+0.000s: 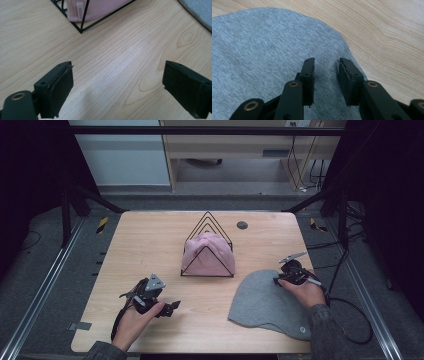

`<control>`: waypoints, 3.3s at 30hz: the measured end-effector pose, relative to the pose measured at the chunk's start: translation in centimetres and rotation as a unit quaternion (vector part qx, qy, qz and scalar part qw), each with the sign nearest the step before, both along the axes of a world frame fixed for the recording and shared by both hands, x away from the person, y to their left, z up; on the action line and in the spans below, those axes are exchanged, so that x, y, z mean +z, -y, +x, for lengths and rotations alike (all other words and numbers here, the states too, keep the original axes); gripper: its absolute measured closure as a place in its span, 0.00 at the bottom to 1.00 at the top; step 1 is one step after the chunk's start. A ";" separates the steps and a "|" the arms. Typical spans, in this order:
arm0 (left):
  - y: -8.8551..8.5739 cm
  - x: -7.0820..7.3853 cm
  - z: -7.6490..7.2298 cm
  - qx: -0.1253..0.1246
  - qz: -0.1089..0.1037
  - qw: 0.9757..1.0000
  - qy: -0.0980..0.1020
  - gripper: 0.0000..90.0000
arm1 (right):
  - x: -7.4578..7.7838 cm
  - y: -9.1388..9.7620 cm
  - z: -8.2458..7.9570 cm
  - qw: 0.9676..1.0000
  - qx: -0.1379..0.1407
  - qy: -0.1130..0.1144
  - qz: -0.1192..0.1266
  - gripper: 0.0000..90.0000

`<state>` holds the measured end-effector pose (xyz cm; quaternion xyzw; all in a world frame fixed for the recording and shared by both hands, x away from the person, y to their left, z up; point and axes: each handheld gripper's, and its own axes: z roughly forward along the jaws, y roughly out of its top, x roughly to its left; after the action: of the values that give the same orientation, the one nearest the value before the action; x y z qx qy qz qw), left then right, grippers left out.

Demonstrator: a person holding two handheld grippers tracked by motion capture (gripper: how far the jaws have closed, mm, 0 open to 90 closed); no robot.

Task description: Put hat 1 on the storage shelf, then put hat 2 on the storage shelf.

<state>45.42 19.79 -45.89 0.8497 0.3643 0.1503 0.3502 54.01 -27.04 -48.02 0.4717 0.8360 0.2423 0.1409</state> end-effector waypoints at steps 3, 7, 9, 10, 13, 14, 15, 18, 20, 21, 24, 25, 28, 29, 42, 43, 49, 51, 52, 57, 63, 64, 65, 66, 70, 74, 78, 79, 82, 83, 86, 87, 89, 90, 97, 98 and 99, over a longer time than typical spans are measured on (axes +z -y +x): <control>0.1 0.0 0.0 -0.004 0.002 1.000 0.001 0.10 | 0.1 0.1 0.1 1.000 0.000 0.001 0.000 0.68; 0.1 0.0 0.0 -0.005 0.002 1.000 -0.001 0.10 | 0.1 0.7 0.4 1.000 -0.023 0.003 -0.004 0.48; 0.1 0.0 0.0 -0.004 0.002 1.000 0.000 0.10 | 0.1 0.8 0.4 1.000 -0.026 0.003 -0.007 0.46; 0.1 0.0 0.0 -0.005 0.001 1.000 -0.001 0.10 | 0.0 1.0 0.3 1.000 -0.030 0.002 -0.007 0.44; 0.1 0.0 0.0 -0.006 0.002 1.000 0.000 0.10 | 0.1 1.3 0.3 0.999 -0.035 0.005 -0.008 0.41; 0.2 -0.1 0.0 -0.007 0.002 1.000 -0.001 0.10 | 0.1 1.4 0.3 0.999 -0.036 0.006 -0.007 0.41; 0.2 -0.1 0.0 -0.008 0.002 1.000 -0.001 0.10 | 0.0 1.5 0.3 0.999 -0.036 0.003 -0.007 0.41; 0.2 -0.1 0.0 -0.009 0.003 1.000 -0.001 0.10 | -0.1 1.7 0.3 0.999 -0.038 -0.006 -0.006 0.44; 0.2 -0.1 0.0 -0.009 0.003 1.000 -0.001 0.10 | -0.1 1.8 0.2 0.999 -0.035 -0.006 -0.005 0.53; 0.2 -0.1 0.0 -0.009 0.003 1.000 -0.001 0.10 | 0.0 1.7 0.1 0.999 -0.031 -0.003 -0.009 0.59; 0.2 -0.1 0.0 -0.010 0.005 1.000 -0.003 0.10 | 0.1 1.1 -0.2 1.000 -0.010 -0.006 -0.010 0.72; 0.2 -0.1 0.0 -0.010 0.006 1.000 -0.003 0.10 | 0.1 1.0 -0.2 1.000 -0.007 -0.007 -0.009 0.75; 0.3 -0.2 0.0 -0.011 0.006 1.000 -0.004 0.10 | 0.1 0.9 -0.2 1.000 -0.001 -0.014 -0.001 0.86; 0.2 -0.2 0.0 -0.011 0.006 1.000 -0.004 0.10 | 0.2 0.8 -0.3 1.000 0.000 -0.017 0.002 0.89; 0.4 -0.3 0.1 -0.014 0.008 1.000 -0.013 0.10 | 2.2 -0.3 -2.0 0.998 0.030 0.028 0.052 0.94; 0.4 -0.3 0.1 -0.014 0.008 1.000 -0.013 0.10 | 2.6 -0.5 -2.2 0.997 0.034 0.033 0.056 0.94; 0.4 -0.4 0.1 -0.017 0.004 1.000 -0.014 0.10 | 4.0 -0.7 -3.3 0.994 0.049 0.062 0.075 0.94; 0.5 -0.4 0.1 -0.018 0.002 1.000 -0.014 0.10 | 4.6 -0.8 -3.8 0.992 0.055 0.070 0.085 0.95; 0.6 -0.4 0.1 -0.020 0.001 1.000 -0.013 0.10 | 5.1 -1.0 -4.2 0.991 0.062 0.075 0.089 0.95; 0.7 -0.1 -0.1 -0.028 -0.005 1.000 -0.008 0.10 | 7.3 -2.0 -5.8 0.985 0.094 0.100 0.104 0.95; 0.6 0.1 -0.2 -0.042 -0.032 0.999 -0.013 0.10 | 10.0 -3.7 -7.5 0.975 0.139 0.125 0.117 0.95; 0.6 0.2 -0.2 -0.046 -0.036 0.998 -0.016 0.10 | 10.6 -4.1 -7.8 0.973 0.146 0.132 0.120 0.95; 0.6 0.2 -0.2 -0.048 -0.038 0.998 -0.016 0.10 | 11.1 -4.4 -8.0 0.971 0.152 0.137 0.122 0.95; 0.6 0.3 -0.2 -0.051 -0.038 0.998 -0.014 0.10 | 11.4 -4.6 -8.2 0.970 0.156 0.141 0.123 0.95; 0.9 0.9 -0.1 -0.063 -0.061 0.996 -0.020 0.10 | 13.1 -6.0 -8.7 0.962 0.181 0.153 0.135 0.95; 1.1 2.6 0.3 -0.073 -0.071 0.995 -0.006 0.11 | 14.5 -7.5 -8.7 0.956 0.201 0.155 0.147 0.95; 1.7 3.9 0.3 -0.099 -0.085 0.991 -0.004 0.11 | 16.1 -9.1 -8.8 0.949 0.219 0.165 0.158 0.95; 2.1 4.2 0.3 -0.109 -0.087 0.990 -0.003 0.11 | 16.4 -9.4 -8.8 0.948 0.222 0.166 0.158 0.95; 2.7 4.9 0.3 -0.126 -0.108 0.986 -0.008 0.11 | 17.6 -10.7 -8.8 0.944 0.236 0.172 0.154 0.95; 2.9 5.1 0.3 -0.130 -0.106 0.986 -0.005 0.11 | 17.9 -10.9 -8.8 0.943 0.239 0.174 0.155 0.95; 3.3 5.8 0.4 -0.132 -0.106 0.986 0.005 0.11 | 19.0 -11.6 -9.0 0.938 0.246 0.182 0.161 0.95; 3.4 6.1 0.4 -0.132 -0.107 0.985 0.008 0.11 | 19.4 -11.8 -9.1 0.938 0.247 0.184 0.161 0.95; 3.5 6.6 0.3 -0.136 -0.111 0.984 0.010 0.11 | 20.4 -12.2 -9.2 0.935 0.251 0.193 0.163 0.95; 3.6 6.8 0.2 -0.136 -0.111 0.984 0.012 0.11 | 20.8 -12.3 -9.2 0.933 0.252 0.196 0.163 0.95; 4.1 7.3 0.1 -0.136 -0.113 0.984 0.017 0.13 | 22.7 -13.2 -9.2 0.929 0.261 0.206 0.161 0.95; 4.3 7.3 0.1 -0.136 -0.116 0.984 0.017 0.14 | 22.8 -13.3 -9.2 0.929 0.262 0.206 0.160 0.95; 4.4 7.2 0.1 -0.138 -0.117 0.983 0.016 0.15 | 22.8 -13.5 -9.2 0.929 0.262 0.206 0.159 0.95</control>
<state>45.53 15.42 -38.65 0.8424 0.2531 0.0710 0.4703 44.80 -13.58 -25.19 0.1921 0.8328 0.4921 0.1652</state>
